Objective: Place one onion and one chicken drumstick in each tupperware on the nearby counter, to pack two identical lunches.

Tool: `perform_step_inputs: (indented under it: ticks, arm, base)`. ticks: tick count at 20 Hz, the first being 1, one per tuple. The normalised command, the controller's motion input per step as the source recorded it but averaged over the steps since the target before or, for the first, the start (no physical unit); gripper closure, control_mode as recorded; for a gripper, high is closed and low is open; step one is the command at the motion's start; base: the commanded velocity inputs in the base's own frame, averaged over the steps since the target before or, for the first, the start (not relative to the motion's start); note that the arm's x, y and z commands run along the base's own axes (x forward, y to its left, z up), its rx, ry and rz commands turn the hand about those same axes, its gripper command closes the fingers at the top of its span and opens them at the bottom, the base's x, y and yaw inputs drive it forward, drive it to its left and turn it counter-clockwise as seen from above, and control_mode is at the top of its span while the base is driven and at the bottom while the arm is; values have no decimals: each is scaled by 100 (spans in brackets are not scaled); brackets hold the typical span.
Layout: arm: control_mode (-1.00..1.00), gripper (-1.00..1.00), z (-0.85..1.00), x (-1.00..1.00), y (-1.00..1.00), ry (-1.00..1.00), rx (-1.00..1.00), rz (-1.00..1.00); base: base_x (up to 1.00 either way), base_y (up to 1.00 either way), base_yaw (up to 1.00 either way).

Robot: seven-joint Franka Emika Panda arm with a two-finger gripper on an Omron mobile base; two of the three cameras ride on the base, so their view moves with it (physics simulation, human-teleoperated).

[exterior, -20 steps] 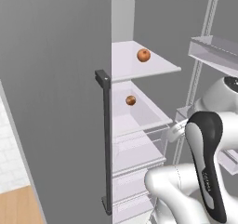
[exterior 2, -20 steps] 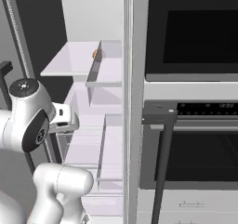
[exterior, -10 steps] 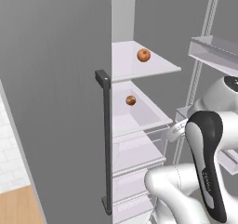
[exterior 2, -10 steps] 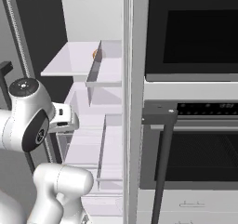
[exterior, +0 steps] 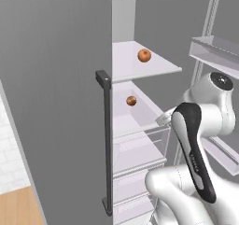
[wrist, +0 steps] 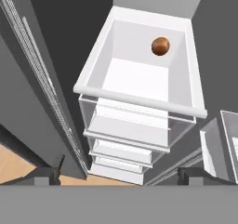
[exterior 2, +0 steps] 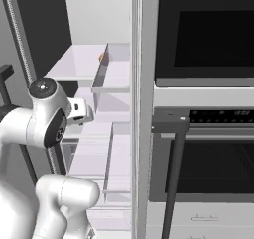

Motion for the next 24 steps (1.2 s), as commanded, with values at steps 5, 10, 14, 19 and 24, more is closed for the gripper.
perform_step_inputs:
  ticks: [5, 10, 14, 19, 24]
  arm:
    - [-100, -100, -16, 100, 0, -16, 0, 3]
    - [-100, -100, -13, 100, -2, 1, 0, -1]
    - [-100, -100, 0, 96, 1, 7, -3, -11]
    - [-100, -100, -4, 64, 1, 2, 1, -17]
    - [-100, -100, -34, 13, 4, 0, 0, -4]
  base:
    - [0, 0, 0]
    - [0, 0, 0]
    - [0, 0, 0]
    - [0, 0, 0]
    - [0, 0, 0]
